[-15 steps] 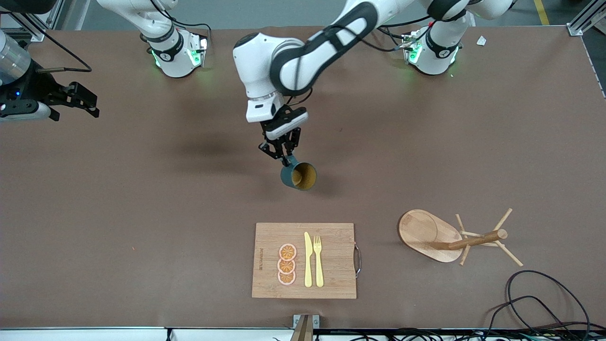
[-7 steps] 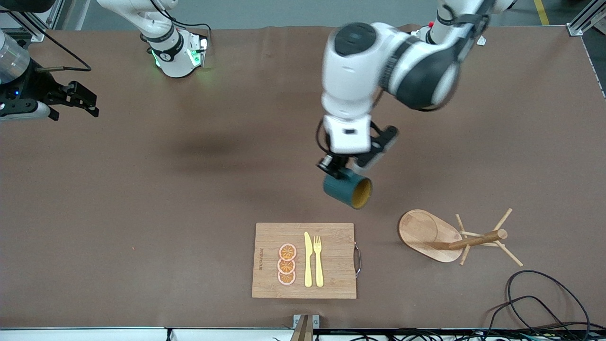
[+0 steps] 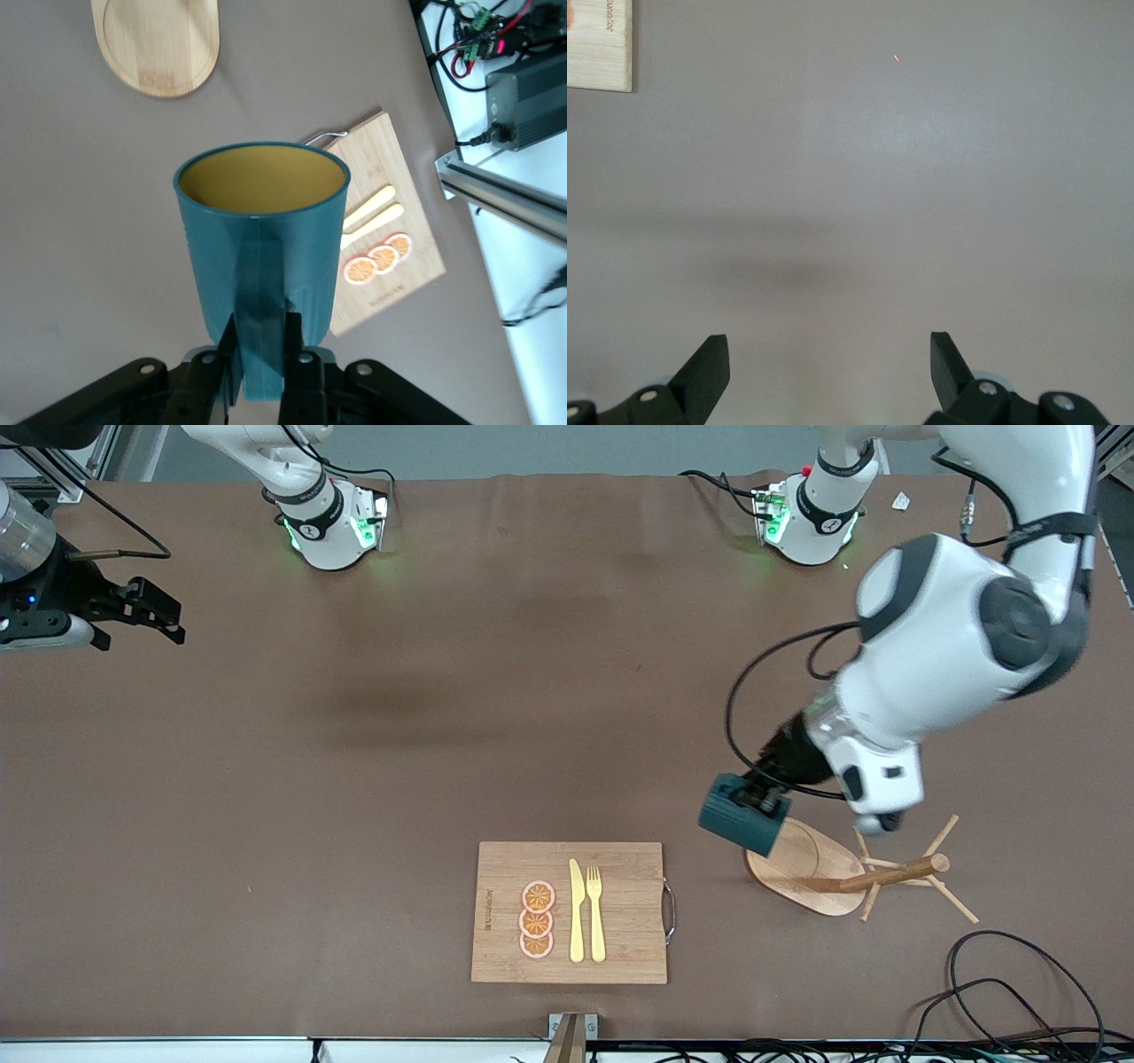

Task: Pass cup and hang on rack
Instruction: 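Hang the mug handle onto a rack peg with the left gripper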

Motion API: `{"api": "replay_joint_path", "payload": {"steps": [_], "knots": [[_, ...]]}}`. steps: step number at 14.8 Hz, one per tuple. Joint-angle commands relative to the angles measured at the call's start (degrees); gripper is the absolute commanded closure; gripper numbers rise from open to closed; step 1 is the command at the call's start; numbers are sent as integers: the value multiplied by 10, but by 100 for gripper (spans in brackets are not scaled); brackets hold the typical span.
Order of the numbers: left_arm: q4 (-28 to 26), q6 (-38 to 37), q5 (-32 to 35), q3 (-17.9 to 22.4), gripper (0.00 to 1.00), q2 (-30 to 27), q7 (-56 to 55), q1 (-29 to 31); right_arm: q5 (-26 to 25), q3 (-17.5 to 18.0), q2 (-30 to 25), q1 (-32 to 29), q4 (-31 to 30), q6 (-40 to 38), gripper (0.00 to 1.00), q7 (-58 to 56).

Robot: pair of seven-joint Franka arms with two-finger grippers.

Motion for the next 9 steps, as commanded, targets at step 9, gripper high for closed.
{"api": "replay_joint_path", "payload": {"steps": [9], "knots": [[-17, 3, -270, -5, 100, 35, -1, 134, -1, 4, 8, -9, 11, -6, 0, -2]]}}
